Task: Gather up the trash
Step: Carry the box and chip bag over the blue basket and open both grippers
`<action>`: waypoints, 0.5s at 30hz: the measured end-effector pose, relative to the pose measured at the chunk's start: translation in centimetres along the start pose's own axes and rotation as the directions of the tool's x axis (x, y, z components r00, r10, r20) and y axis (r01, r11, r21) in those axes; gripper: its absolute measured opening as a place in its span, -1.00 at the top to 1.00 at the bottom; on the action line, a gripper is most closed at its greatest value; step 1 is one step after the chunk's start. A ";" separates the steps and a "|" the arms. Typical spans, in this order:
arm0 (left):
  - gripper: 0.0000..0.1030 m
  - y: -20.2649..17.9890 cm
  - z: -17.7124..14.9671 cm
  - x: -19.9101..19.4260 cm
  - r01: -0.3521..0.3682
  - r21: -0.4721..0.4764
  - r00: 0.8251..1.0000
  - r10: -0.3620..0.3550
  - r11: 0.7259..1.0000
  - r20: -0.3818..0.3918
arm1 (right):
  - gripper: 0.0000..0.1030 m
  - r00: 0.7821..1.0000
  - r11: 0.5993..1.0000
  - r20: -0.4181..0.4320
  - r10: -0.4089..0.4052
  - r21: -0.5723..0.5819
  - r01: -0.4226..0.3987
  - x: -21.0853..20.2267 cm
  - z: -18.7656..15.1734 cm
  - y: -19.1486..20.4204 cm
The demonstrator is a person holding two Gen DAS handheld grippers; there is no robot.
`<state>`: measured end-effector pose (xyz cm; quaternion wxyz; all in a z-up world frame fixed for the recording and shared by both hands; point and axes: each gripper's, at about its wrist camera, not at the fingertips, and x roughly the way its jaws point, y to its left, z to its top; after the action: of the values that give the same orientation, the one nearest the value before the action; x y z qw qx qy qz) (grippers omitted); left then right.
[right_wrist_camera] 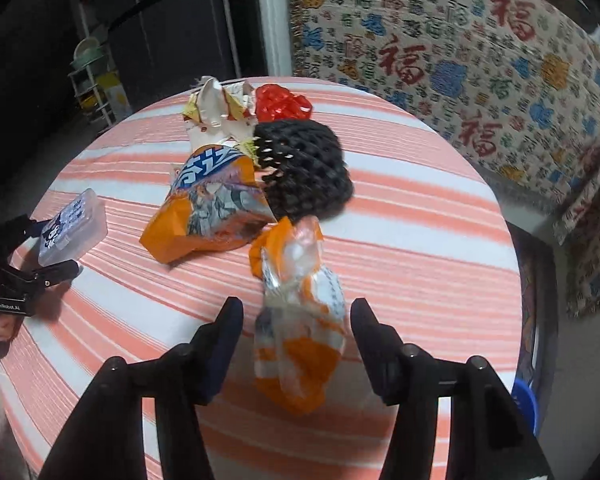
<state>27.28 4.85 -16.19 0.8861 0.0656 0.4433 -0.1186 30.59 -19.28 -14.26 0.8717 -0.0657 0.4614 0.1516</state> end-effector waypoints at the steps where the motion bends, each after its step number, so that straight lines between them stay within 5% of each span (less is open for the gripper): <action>1: -0.81 0.0 0.1 -0.1 -0.005 0.001 1.000 0.005 1.000 0.000 | -0.11 1.000 1.000 -0.007 -0.008 -0.016 0.007 0.3 0.2 0.2; 3: -0.73 0.1 0.1 -0.3 -0.002 -0.004 1.000 0.002 1.000 0.004 | 0.11 0.999 0.999 -0.029 -0.020 -0.043 0.019 0.9 0.4 0.4; 6: -0.33 0.2 -0.1 -0.5 0.019 -0.011 1.000 -0.019 1.000 -0.010 | 0.12 0.998 0.998 -0.044 -0.037 -0.048 0.035 0.7 0.2 0.4; 15: -0.31 -1.2 -0.8 -2.7 0.035 -0.056 0.999 -0.033 0.998 0.033 | 0.13 1.000 0.998 -0.008 0.026 0.051 -0.025 -2.7 -1.6 -0.5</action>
<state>24.74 4.30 -14.54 0.8924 0.0310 0.4334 -0.1219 28.06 -20.72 -12.95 0.8691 -0.0381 0.4695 0.1506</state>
